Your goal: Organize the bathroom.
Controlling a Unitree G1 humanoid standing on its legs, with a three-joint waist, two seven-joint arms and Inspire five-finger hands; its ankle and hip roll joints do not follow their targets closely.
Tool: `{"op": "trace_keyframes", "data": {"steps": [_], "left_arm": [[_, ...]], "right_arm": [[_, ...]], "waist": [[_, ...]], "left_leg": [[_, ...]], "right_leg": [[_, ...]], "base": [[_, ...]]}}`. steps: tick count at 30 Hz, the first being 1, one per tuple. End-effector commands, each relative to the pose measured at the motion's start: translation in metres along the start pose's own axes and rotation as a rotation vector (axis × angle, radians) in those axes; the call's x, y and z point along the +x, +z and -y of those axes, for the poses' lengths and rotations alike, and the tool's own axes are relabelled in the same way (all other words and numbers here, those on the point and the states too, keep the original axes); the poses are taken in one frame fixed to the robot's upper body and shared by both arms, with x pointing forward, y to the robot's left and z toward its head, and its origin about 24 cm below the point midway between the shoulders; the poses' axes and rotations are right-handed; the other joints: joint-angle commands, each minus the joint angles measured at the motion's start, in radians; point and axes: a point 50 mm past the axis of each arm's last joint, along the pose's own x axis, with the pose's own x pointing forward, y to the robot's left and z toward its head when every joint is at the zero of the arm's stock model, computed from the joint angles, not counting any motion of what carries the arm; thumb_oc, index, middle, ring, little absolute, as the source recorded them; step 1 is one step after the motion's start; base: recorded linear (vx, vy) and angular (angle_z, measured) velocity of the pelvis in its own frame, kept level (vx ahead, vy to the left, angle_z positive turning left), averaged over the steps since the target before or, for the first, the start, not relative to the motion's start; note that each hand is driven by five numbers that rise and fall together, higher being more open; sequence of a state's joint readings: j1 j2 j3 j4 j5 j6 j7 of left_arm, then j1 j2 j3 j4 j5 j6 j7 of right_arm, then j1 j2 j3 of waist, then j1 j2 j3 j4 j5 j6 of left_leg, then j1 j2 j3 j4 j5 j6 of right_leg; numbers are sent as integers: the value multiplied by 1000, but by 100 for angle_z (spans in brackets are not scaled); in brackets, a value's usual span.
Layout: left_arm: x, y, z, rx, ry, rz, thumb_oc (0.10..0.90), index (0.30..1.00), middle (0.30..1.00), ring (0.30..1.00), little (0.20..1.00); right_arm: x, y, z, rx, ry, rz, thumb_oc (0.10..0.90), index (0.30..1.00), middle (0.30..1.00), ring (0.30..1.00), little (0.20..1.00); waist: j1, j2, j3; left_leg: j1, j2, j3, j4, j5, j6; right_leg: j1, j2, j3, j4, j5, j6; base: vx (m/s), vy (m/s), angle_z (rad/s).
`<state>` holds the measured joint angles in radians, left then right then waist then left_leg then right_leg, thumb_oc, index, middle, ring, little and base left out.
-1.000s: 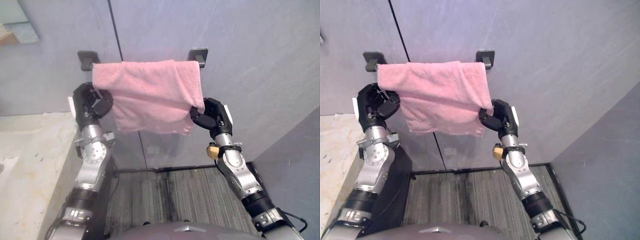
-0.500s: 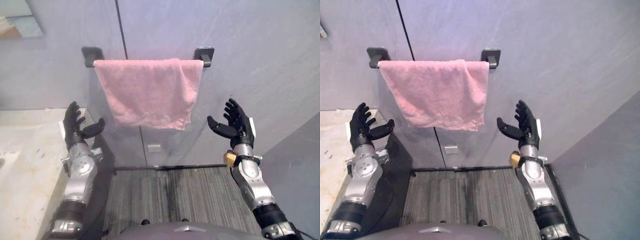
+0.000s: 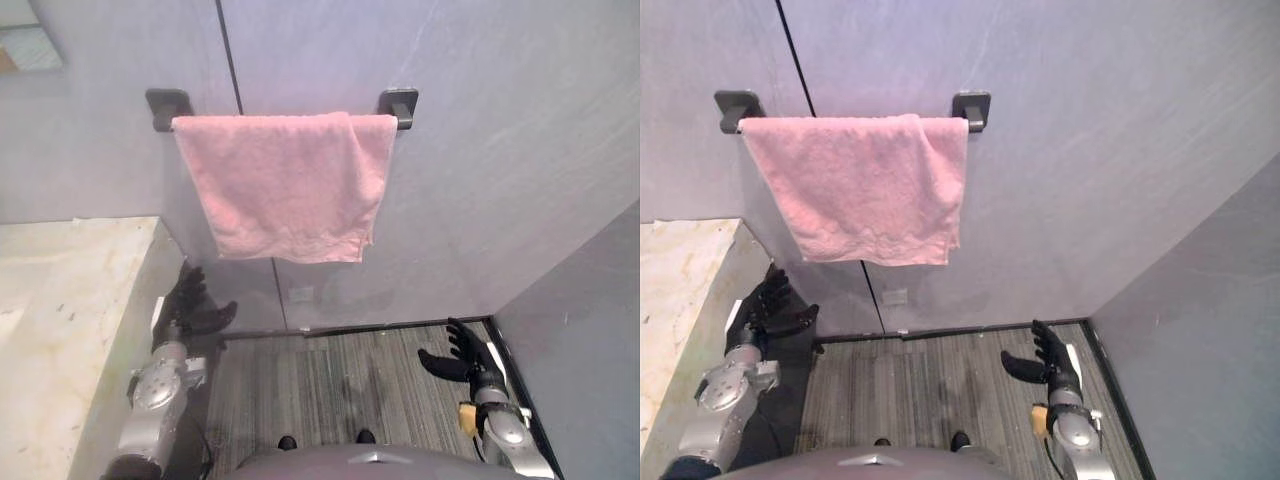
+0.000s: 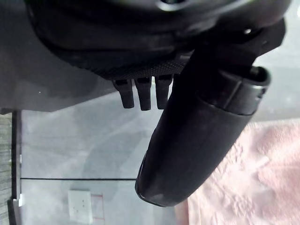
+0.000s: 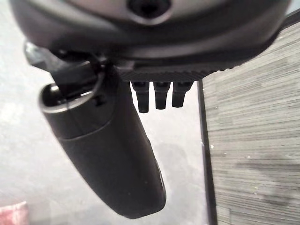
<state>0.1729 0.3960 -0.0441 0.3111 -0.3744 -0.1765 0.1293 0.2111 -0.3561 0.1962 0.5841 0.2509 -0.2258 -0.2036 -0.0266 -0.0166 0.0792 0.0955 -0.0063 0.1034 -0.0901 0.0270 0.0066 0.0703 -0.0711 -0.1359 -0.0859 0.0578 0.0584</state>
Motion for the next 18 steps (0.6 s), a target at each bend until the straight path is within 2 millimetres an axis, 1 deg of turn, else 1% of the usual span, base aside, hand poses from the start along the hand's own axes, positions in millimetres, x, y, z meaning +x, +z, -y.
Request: {"op": "trace_keyframes", "data": {"steps": [1,2,3,4,5,7,8,9,10,11,13,14,15,16,17,18], "left_arm": [[14,44,-4,-17,-47,249,800,900,900,900,900],[14,41,-4,-14,-45,233,800,900,900,900,900],[12,26,-6,-5,-35,167,800,900,900,900,900],[8,7,-7,-31,-26,82,800,900,900,900,900],[4,-6,-8,-49,-19,19,800,900,900,900,900],[-7,-37,-10,0,-25,-103,800,900,900,900,900],[-8,-42,-10,9,-26,-125,800,900,900,900,900],[-20,-76,-15,-27,-4,-305,800,900,900,900,900],[-23,-82,-16,-27,-7,-324,800,900,900,900,900],[-28,-97,-17,-42,-14,-414,800,900,900,900,900],[-33,-117,-12,-20,-57,-563,800,900,900,900,900],[-34,-119,-11,-27,-60,-594,800,900,900,900,900],[-44,-134,-6,-28,-102,-729,800,900,900,900,900],[-52,-142,-4,-24,-119,-795,800,900,900,900,900],[-53,-143,-4,-28,-117,-806,800,900,900,900,900],[-63,-151,-2,-36,-131,-873,800,900,900,900,900]], "right_arm": [[16,39,-1,25,9,175,800,900,900,900,900],[16,37,-1,21,10,166,800,900,900,900,900],[15,27,-1,18,17,131,800,900,900,900,900],[14,20,-2,1,28,104,800,900,900,900,900],[13,16,-3,-6,38,78,800,900,900,900,900],[13,5,-2,-8,53,33,800,900,900,900,900],[13,4,-3,-12,56,27,800,900,900,900,900],[14,-4,-4,-20,76,-28,800,900,900,900,900],[14,-6,-4,-14,76,-39,800,900,900,900,900],[14,-12,-5,3,80,-74,800,900,900,900,900],[14,-23,-10,21,83,-138,800,900,900,900,900],[14,-25,-11,21,86,-149,800,900,900,900,900],[15,-34,-15,23,92,-223,800,900,900,900,900],[16,-38,-16,40,88,-268,800,900,900,900,900],[16,-39,-16,41,92,-279,800,900,900,900,900],[16,-44,-15,48,90,-322,800,900,900,900,900]], "waist": [[11,13,-26],[12,13,-26],[15,15,-25],[19,15,-23],[22,15,-21],[30,13,-11],[31,13,-9],[24,18,7],[21,19,7],[11,22,11],[-14,23,15],[-17,24,16],[-31,30,19],[-35,34,22],[-36,35,23],[-31,37,23]], "left_leg": [[-18,-15,-34,3,-57,17],[-18,-16,-35,3,-57,17],[-20,-18,-38,3,-57,19],[-20,-19,-35,3,-58,21],[-20,-21,-34,3,-60,24],[-19,-22,-30,3,-62,33],[-19,-21,-30,3,-63,35],[-22,-19,-47,3,-58,44],[-26,-18,-53,3,-57,47],[-30,-19,-71,3,-53,56],[-42,-21,-110,3,-38,69],[-44,-21,-117,3,-36,71],[-56,-21,-152,3,-19,72],[-63,-21,-175,3,-6,67],[-63,-21,-178,3,-5,66],[-90,-16,-201,3,19,46]], "right_leg": [[2,-28,-22,30,-26,57],[2,-28,-23,30,-26,58],[-1,-29,-28,33,-27,60],[-4,-30,-31,40,-30,61],[-7,-31,-34,46,-33,63],[-17,-31,-39,68,-43,63],[-19,-31,-39,73,-46,63],[-40,-23,-6,132,-71,59],[-47,-19,8,146,-77,56],[-61,-8,46,193,-90,50],[-106,14,106,319,-88,51],[-114,16,114,336,-88,52],[-146,41,152,411,-84,51],[-152,56,164,420,-90,43],[-152,57,164,421,-91,42],[-106,76,171,335,-140,12]], "base": [[-61,22,-7],[-43,18,-8],[-61,25,-7],[-70,28,-5],[-65,17,-2],[-77,-1,-3],[-174,-25,-6],[-159,-25,-4],[-227,-44,-2],[-179,-52,7],[-244,-87,46],[-315,-155,73],[-329,-195,92],[-326,-200,101],[-272,-206,145],[-298,-264,144]]}}
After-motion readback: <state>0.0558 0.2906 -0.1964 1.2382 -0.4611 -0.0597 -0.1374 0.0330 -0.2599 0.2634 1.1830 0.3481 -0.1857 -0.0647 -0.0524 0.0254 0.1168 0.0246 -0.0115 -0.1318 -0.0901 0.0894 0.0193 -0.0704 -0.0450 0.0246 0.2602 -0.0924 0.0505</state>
